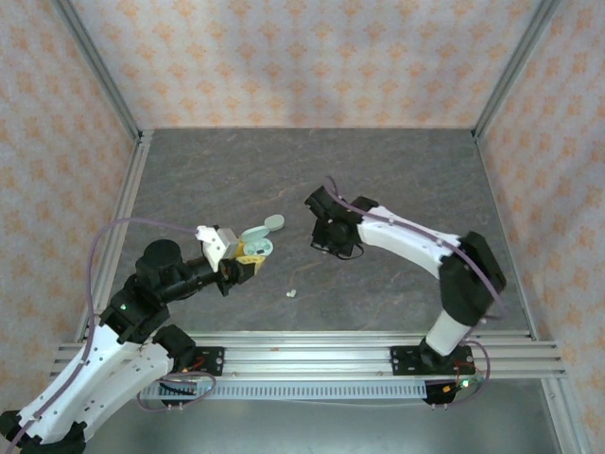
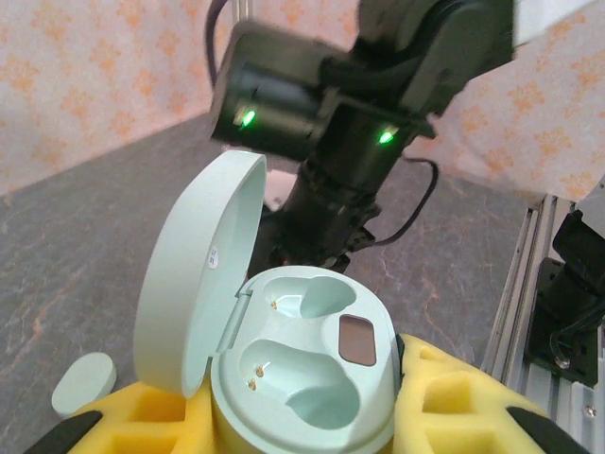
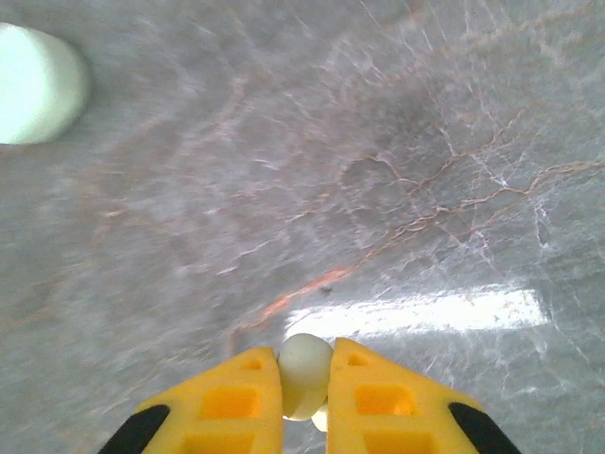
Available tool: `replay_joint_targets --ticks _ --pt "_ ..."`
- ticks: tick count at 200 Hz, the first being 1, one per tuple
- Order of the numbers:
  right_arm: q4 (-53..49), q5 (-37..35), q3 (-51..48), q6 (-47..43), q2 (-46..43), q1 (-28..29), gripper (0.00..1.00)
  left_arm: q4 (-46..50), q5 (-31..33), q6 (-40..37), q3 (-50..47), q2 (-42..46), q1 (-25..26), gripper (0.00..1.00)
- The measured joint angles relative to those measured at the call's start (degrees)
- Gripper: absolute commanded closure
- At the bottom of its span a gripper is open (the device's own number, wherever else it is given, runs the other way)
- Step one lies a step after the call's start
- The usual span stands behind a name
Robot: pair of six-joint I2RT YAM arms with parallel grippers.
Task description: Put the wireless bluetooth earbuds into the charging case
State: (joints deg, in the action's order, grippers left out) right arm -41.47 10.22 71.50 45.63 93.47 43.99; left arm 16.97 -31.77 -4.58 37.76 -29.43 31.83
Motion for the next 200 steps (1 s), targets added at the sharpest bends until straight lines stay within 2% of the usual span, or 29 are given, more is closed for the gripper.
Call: replay_joint_targets --ticks 45,84,134,200 --pt "3.48 0.17 -3.34 -1.22 -14.93 1.64 0.89 -0.98 -0.63 -0.46 0.28 -2.01 0.00 0.83" --pt "6.03 -0.20 -0.35 -4.42 -22.27 10.12 0.90 -1.51 -0.61 -2.01 0.81 -2.25 0.00 0.84" --pt "13.68 -0.22 1.55 -6.78 -24.96 16.31 0.91 -2.38 -0.74 -2.89 2.60 -5.27 0.00 0.84" --pt "20.13 0.35 5.35 -9.35 -23.39 20.90 0.91 -2.51 -0.81 -2.86 2.73 -5.84 0.00 0.84"
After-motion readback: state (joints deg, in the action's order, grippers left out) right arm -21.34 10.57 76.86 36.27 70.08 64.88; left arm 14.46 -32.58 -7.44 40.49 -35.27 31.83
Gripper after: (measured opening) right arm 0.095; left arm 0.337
